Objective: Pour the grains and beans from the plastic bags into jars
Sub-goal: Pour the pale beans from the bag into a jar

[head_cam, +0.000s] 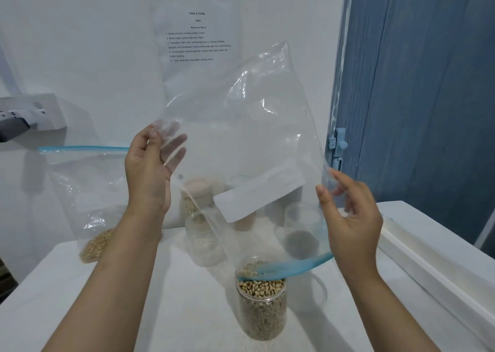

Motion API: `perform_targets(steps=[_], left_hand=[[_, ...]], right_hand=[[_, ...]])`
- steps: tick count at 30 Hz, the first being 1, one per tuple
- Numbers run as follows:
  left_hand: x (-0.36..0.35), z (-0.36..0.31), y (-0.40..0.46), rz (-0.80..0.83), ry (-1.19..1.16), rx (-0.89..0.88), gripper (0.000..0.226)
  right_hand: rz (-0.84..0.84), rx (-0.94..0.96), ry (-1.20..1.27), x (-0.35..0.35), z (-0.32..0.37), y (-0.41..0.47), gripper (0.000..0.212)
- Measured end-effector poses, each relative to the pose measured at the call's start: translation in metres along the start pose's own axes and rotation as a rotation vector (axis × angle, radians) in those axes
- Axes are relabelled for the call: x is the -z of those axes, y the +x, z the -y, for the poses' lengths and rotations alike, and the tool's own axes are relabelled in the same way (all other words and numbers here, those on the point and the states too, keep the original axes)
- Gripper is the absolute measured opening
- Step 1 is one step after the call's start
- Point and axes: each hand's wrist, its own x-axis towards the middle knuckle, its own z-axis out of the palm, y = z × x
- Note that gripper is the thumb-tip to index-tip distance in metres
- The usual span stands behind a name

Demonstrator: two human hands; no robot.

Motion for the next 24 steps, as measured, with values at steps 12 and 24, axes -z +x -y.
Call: perform_targets(steps=[12,24], left_hand=[[0.008,0.007,-0.013,0.067,-0.061,0.097,0.047],[0.003,0.008,-0.019,0.078,0.017,0.041,0.05]], right_hand=[[-0.014,-0.003,0.0,-0.003,0.003,-0.003,0.031],[-0.012,0.01,0.004,0.001,0.004,-0.002,0.03]])
